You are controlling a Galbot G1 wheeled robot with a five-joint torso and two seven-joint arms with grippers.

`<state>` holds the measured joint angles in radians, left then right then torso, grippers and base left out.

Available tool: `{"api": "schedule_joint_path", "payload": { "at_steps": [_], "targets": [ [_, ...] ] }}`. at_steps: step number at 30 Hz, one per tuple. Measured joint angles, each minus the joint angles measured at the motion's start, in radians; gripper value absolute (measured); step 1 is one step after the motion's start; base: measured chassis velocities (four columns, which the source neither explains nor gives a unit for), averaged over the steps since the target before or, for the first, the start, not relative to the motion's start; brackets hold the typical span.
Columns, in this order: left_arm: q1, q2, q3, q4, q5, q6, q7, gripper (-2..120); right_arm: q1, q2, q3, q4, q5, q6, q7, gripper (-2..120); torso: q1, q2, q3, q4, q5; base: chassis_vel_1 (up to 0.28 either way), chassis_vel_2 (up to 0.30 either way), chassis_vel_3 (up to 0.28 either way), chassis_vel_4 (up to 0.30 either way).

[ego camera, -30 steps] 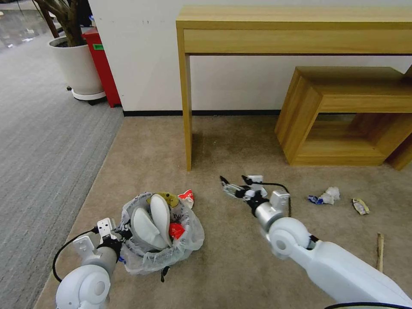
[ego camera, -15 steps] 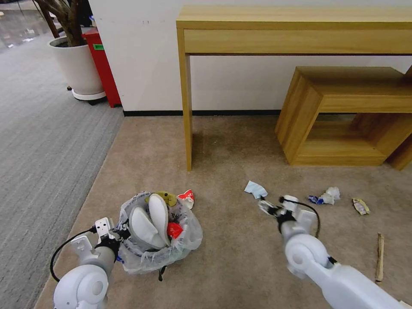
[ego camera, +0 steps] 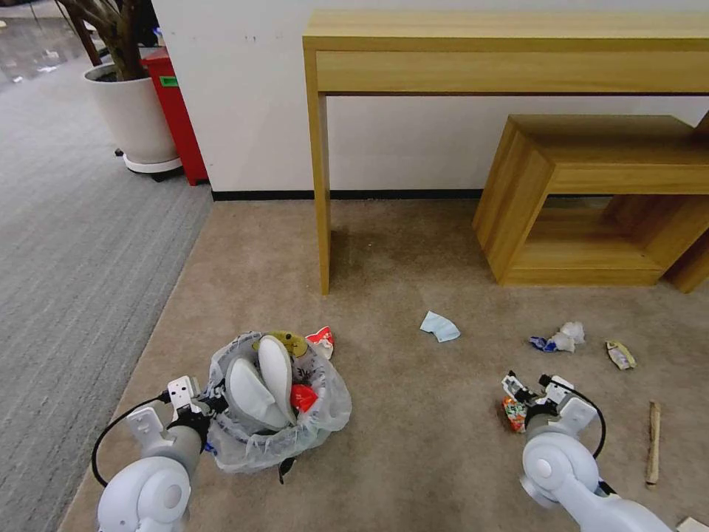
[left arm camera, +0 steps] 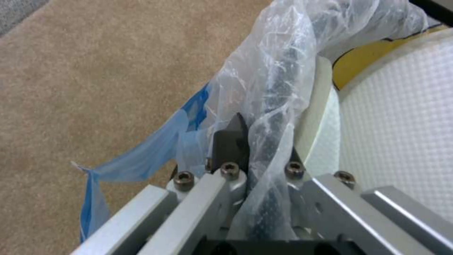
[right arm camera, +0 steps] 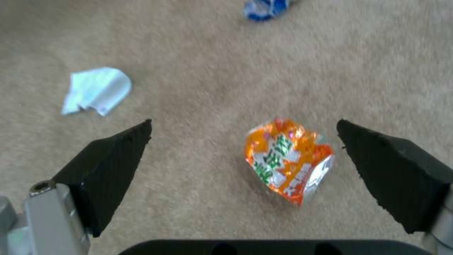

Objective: Pick up the trash bin and place the garbage on the floor into it.

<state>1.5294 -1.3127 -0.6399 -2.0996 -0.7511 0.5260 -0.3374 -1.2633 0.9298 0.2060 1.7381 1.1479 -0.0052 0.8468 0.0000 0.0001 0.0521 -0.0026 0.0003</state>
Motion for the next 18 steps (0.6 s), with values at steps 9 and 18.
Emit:
{"api": "schedule_joint_path", "payload": {
  "at_steps": [9,18],
  "targets": [
    [-0.004,0.008,-0.006,0.002,-0.008,0.0,0.0,1,0.044,0.043,-0.017,-0.154,0.004,0.009,-0.01,100,0.0,0.0,0.0,0.0,-0.0002,0.0,0.0,0.0,0.0],
    [-0.015,0.01,-0.001,0.012,-0.013,0.0,-0.003,1,0.04,0.053,0.008,-0.235,0.012,0.036,-0.01,100,0.0,0.0,0.0,-0.0002,-0.0003,0.0,0.0,0.0,0.0]
  ]
}}
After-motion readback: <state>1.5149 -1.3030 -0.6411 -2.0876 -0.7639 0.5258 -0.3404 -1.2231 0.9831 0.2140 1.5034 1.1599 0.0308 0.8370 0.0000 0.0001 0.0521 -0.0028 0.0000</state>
